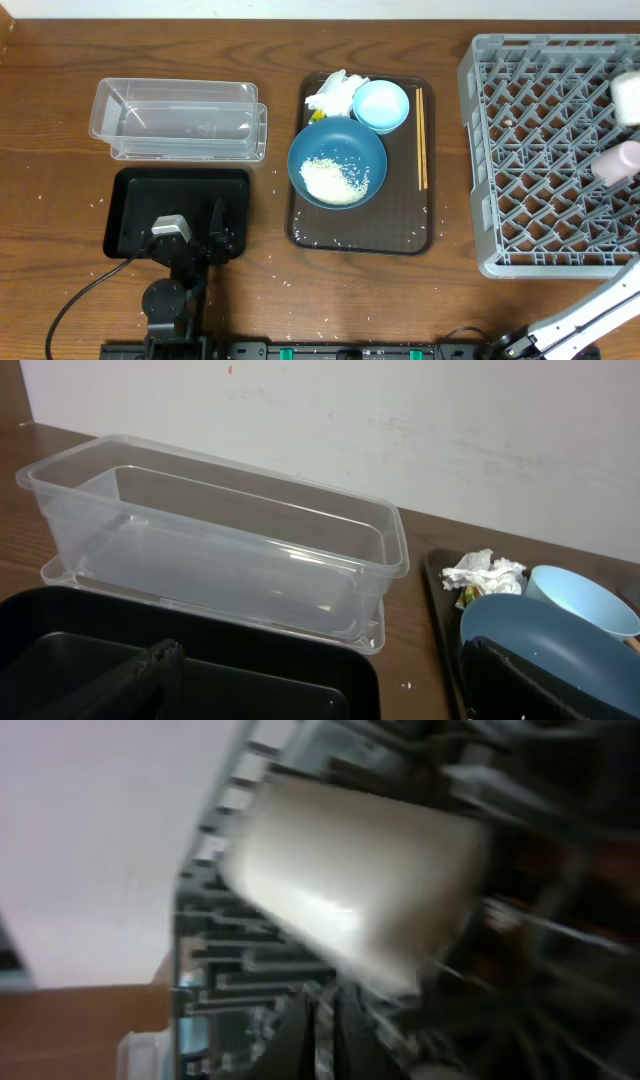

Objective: Sort waste into correct bins and load items into the dishwasher rack
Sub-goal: 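Carry the white cup to the dish rack and place it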

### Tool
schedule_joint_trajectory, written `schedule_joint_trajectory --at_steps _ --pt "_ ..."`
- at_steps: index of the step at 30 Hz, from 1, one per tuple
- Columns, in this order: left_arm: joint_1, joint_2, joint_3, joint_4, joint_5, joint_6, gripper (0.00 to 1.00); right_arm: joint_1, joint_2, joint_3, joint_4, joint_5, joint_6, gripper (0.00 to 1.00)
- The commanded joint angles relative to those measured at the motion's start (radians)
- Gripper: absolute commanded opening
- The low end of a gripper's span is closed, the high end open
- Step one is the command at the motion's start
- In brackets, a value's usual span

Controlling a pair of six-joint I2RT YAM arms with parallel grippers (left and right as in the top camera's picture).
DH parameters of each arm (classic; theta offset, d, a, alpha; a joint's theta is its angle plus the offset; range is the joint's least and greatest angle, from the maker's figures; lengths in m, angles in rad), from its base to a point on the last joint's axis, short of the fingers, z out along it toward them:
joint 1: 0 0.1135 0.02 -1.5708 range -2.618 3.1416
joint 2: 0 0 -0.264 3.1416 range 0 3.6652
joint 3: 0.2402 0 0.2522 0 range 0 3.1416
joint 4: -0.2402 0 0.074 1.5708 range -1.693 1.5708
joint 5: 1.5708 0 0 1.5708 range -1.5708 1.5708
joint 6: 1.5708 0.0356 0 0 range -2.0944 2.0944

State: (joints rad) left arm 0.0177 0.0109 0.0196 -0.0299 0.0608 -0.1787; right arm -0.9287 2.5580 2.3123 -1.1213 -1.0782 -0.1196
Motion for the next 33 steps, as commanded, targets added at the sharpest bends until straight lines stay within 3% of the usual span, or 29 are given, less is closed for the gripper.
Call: schedule_joint_trajectory --at_steps 1,8,13,16,26,33 --pt "0.0 -0.007 -0.016 -0.037 0.002 0.014 0.91 -0.028 -0.093 0.003 -0.018 0.132 -0.009 0.09" --pt "0.0 -0.007 -0.016 -0.037 0.002 0.014 0.91 -0.055 -0.246 0.003 -0.032 0.502 0.236 0.12" --pt "0.0 -0.007 -0.016 -0.037 0.002 0.014 0.91 -0.029 -0.333 0.003 -0.019 0.525 0.239 0.11" --pt "0.0 -0.007 -0.016 -0.037 0.002 0.014 0.91 0.02 -0.343 0.003 0.004 0.524 0.239 0.01" --pt "0.0 -0.007 -0.016 -0.037 0.002 0.014 0.91 0.249 -0.251 0.0 0.09 0.782 0.238 0.01" --pt "0.0 -0.007 -0.016 -0.037 0.002 0.014 0.91 0.332 -0.166 0.0 0.122 0.912 0.239 0.01"
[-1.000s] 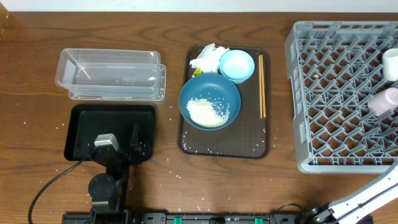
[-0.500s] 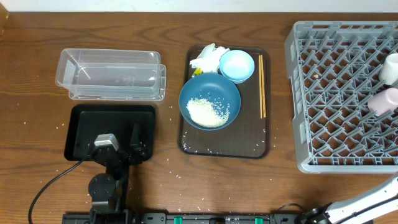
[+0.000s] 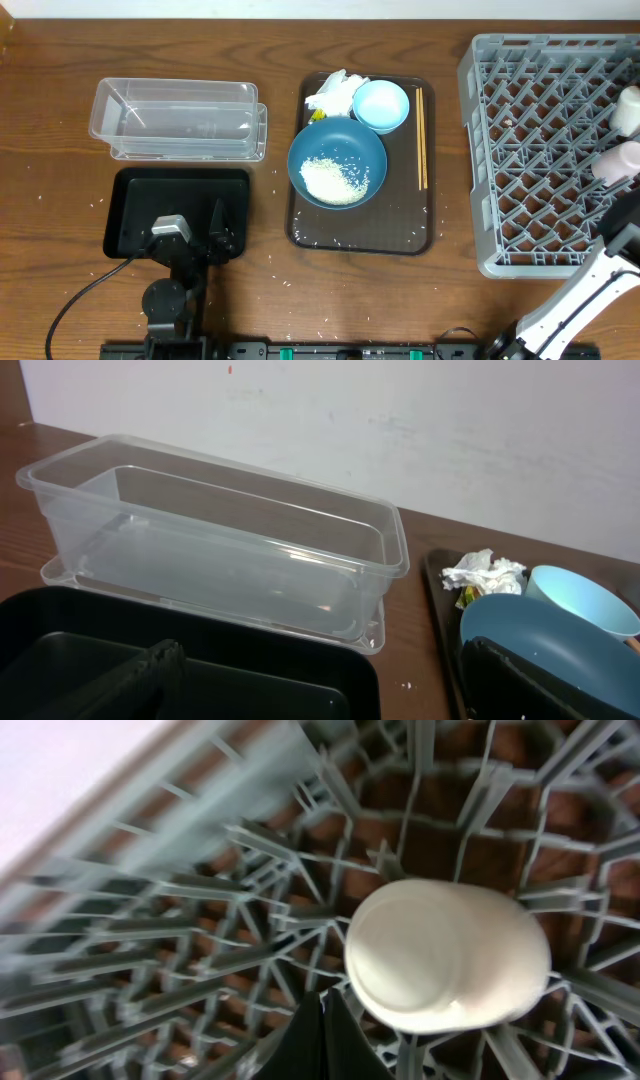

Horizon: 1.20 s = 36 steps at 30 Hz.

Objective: Sort waste into correct bins and load items into the dishwasher rack
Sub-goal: 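Carry the white cup to the dish rack and place it, then move the right gripper to the wooden chopsticks on the tray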

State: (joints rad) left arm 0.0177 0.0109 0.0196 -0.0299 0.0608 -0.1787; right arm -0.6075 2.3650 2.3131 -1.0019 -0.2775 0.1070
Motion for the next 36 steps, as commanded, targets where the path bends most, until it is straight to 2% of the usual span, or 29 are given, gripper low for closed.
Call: schedule_joint_trajectory --at_steps 1,13,20,23,26,29,31,32,34,35,36 --pt "0.0 -0.007 -0.016 -0.037 0.002 0.014 0.91 0.013 0.034 0.0 0.003 0.132 0.012 0.01" --pt "0.0 -0.007 -0.016 -0.037 0.002 0.014 0.91 -0.01 0.032 0.001 -0.081 0.414 0.013 0.01" --pt "-0.001 -0.007 -0.016 -0.037 0.002 0.014 0.91 -0.02 -0.016 0.002 -0.105 0.479 0.064 0.01" --pt "0.0 -0.007 -0.016 -0.037 0.002 0.014 0.91 -0.017 -0.066 0.002 -0.122 0.384 0.106 0.01" --pt "0.0 -0.007 -0.016 -0.036 0.002 0.014 0.91 -0.017 -0.121 0.002 -0.124 0.185 0.106 0.01" --pt "0.0 -0.007 -0.016 -0.037 0.002 0.014 0.91 -0.018 -0.177 0.002 -0.124 -0.029 0.105 0.06" --pt "0.0 -0.007 -0.016 -0.037 0.002 0.014 0.91 -0.014 -0.206 0.002 -0.119 -0.18 0.105 0.16" --pt "0.0 -0.007 -0.016 -0.037 0.002 0.014 0.91 -0.011 -0.219 0.002 -0.117 -0.262 0.105 0.29" --pt "0.0 -0.007 -0.016 -0.037 0.002 0.014 0.91 -0.003 -0.235 0.002 -0.124 -0.404 0.105 0.77" --pt "0.0 -0.007 -0.016 -0.037 0.002 0.014 0.91 0.003 -0.238 0.002 -0.141 -0.458 0.105 0.89" --pt "0.0 -0.007 -0.016 -0.037 0.002 0.014 0.91 0.011 -0.239 0.002 -0.15 -0.498 0.101 0.95"
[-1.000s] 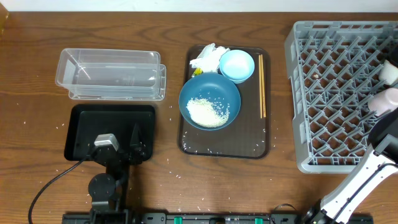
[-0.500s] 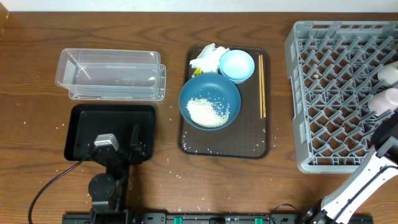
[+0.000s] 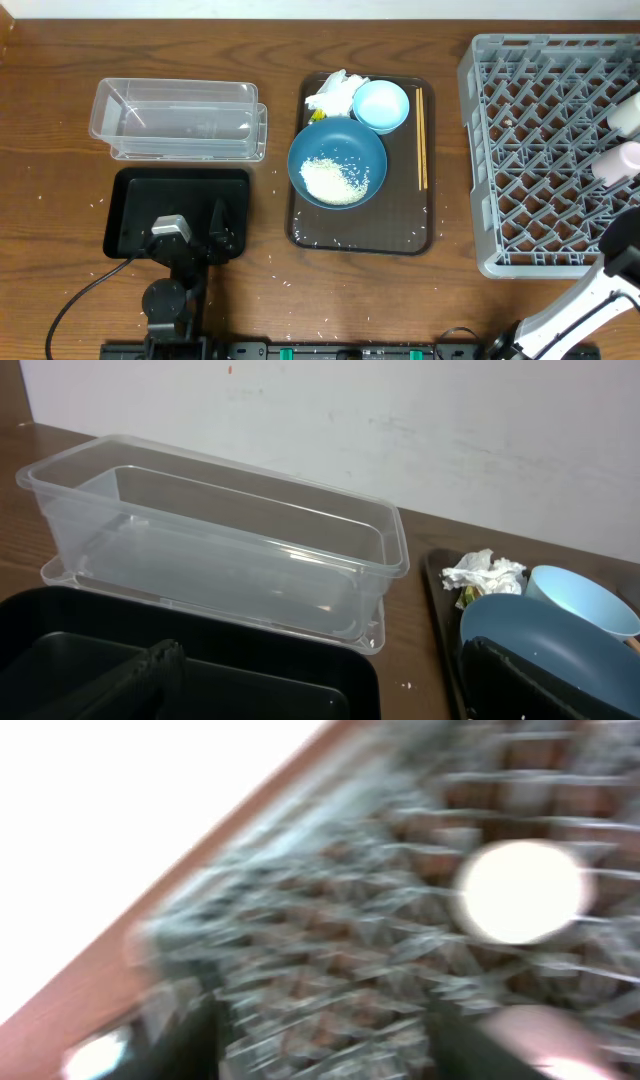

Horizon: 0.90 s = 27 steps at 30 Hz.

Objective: Sort waste into correct bins and load items into the dishwasher rack
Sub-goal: 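Move the right gripper to the wooden chopsticks on the tray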

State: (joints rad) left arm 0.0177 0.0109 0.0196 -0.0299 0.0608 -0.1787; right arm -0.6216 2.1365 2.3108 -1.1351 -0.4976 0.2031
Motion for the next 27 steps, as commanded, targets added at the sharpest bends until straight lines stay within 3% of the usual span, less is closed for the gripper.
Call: schedule_joint_trajectory --at_steps 1,4,7,11,22,25,27 --pt "0.0 -0.007 -0.016 -0.037 0.002 0.014 0.91 0.038 -0.01 0.004 -0.031 -0.308 -0.018 0.98" --pt "0.0 -0.007 -0.016 -0.037 0.002 0.014 0.91 0.098 -0.01 0.003 -0.092 -0.307 -0.148 0.96" --pt "0.0 -0.007 -0.016 -0.037 0.002 0.014 0.91 0.19 -0.008 -0.002 -0.18 -0.113 -0.192 0.87" --pt "0.0 -0.007 -0.016 -0.037 0.002 0.014 0.91 0.35 -0.006 -0.053 -0.202 0.176 -0.121 0.82" --pt "0.0 -0.007 -0.016 -0.037 0.002 0.014 0.91 0.705 -0.006 -0.318 0.032 0.507 0.089 0.71" --pt "0.0 -0.007 -0.016 -0.037 0.002 0.014 0.91 0.758 -0.006 -0.385 0.087 0.513 0.09 0.59" --pt "0.0 -0.007 -0.016 -0.037 0.002 0.014 0.91 0.787 -0.006 -0.431 0.119 0.517 0.118 0.45"
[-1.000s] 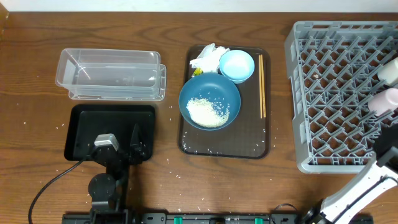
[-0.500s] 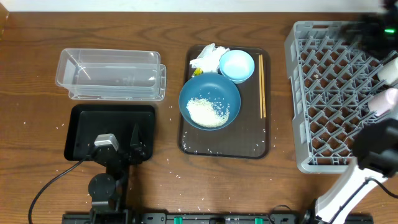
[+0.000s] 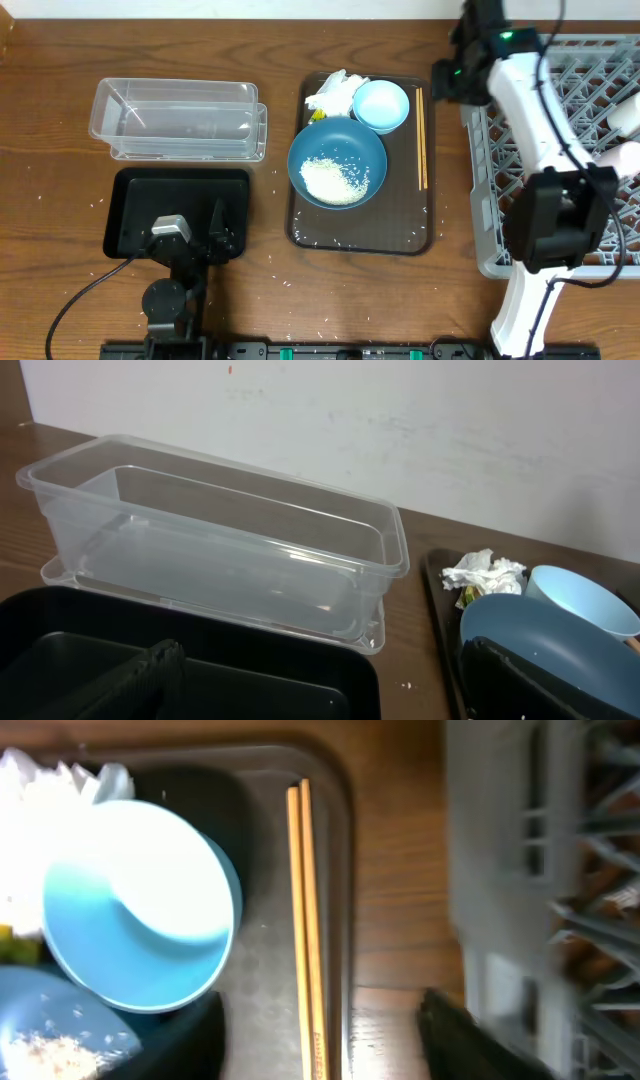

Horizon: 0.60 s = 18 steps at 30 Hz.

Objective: Sort waste into correct bins and load items into the dishwasher rack
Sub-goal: 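Move the right gripper to the wooden chopsticks on the tray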

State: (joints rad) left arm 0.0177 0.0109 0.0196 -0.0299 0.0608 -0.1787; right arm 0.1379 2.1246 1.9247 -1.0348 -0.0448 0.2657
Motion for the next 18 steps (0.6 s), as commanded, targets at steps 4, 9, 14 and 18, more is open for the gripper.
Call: schedule_joint_trajectory --at_steps 4,9,14,18 --pt "0.0 -0.007 -0.016 -0.037 0.002 0.014 0.91 0.066 0.006 -0.137 0.086 0.064 0.071 0.28" --pt "0.0 -0.007 -0.016 -0.037 0.002 0.014 0.91 0.084 0.006 -0.231 0.166 0.064 0.071 0.27" --pt "0.0 -0.007 -0.016 -0.037 0.002 0.014 0.91 0.085 0.006 -0.299 0.22 0.063 0.079 0.26" --pt "-0.001 -0.007 -0.016 -0.037 0.002 0.014 0.91 0.086 0.006 -0.319 0.227 0.058 0.079 0.26"
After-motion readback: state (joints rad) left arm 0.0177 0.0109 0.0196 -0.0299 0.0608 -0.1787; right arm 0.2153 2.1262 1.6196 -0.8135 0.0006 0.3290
